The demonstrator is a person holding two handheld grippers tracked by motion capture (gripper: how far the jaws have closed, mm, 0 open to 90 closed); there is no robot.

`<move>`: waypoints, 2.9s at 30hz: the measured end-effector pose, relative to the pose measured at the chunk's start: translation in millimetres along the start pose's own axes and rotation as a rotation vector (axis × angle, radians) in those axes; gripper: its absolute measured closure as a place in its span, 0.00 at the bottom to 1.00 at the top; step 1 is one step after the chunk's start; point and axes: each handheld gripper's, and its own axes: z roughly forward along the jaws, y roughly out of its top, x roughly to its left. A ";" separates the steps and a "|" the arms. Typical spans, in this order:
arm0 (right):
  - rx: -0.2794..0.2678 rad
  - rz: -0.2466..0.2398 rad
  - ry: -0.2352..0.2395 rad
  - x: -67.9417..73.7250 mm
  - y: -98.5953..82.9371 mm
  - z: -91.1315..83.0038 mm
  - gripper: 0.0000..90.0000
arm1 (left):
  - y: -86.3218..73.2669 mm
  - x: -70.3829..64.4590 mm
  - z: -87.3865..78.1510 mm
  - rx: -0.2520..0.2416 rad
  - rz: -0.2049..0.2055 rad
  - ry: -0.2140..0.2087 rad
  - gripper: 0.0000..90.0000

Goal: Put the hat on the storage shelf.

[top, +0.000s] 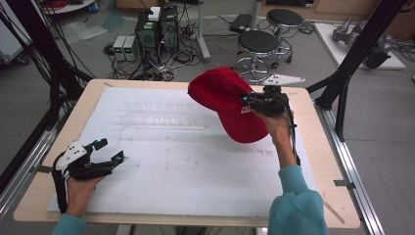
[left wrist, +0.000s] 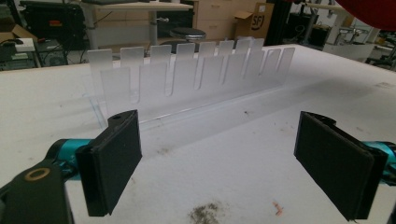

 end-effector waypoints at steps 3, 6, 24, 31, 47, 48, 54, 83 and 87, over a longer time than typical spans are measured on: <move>-0.014 -0.018 -0.003 11.0 3.4 0.1 0.93 | 7.0 -4.7 2.4 0.006 0.003 -0.020 0.17; -0.026 -0.030 0.019 20.1 5.4 1.6 0.93 | 15.7 -12.6 6.7 0.012 0.005 -0.053 0.17; -0.079 -0.043 0.150 67.6 9.9 31.3 0.93 | 64.1 -69.2 45.0 0.058 0.086 -0.218 0.17; -0.093 -0.051 0.169 78.7 12.3 39.1 0.93 | 72.7 -80.6 52.4 0.090 0.057 -0.269 0.17; -0.154 -0.063 0.214 104.6 16.8 51.7 0.93 | 78.6 -97.0 79.4 0.136 -0.064 -0.442 0.20; -0.157 -0.066 0.215 106.1 17.1 52.0 0.93 | 78.2 -97.1 80.5 0.139 -0.079 -0.456 0.22; -0.187 -0.072 0.213 114.0 17.5 53.3 0.93 | 77.7 -98.9 87.2 0.123 -0.135 -0.495 0.26; -0.197 -0.104 0.260 129.4 15.3 61.2 0.93 | 77.2 -107.8 99.0 0.165 -0.148 -0.550 0.79; -0.188 -0.114 0.274 128.9 14.7 62.5 0.93 | 78.1 -106.4 98.0 0.168 -0.144 -0.555 0.87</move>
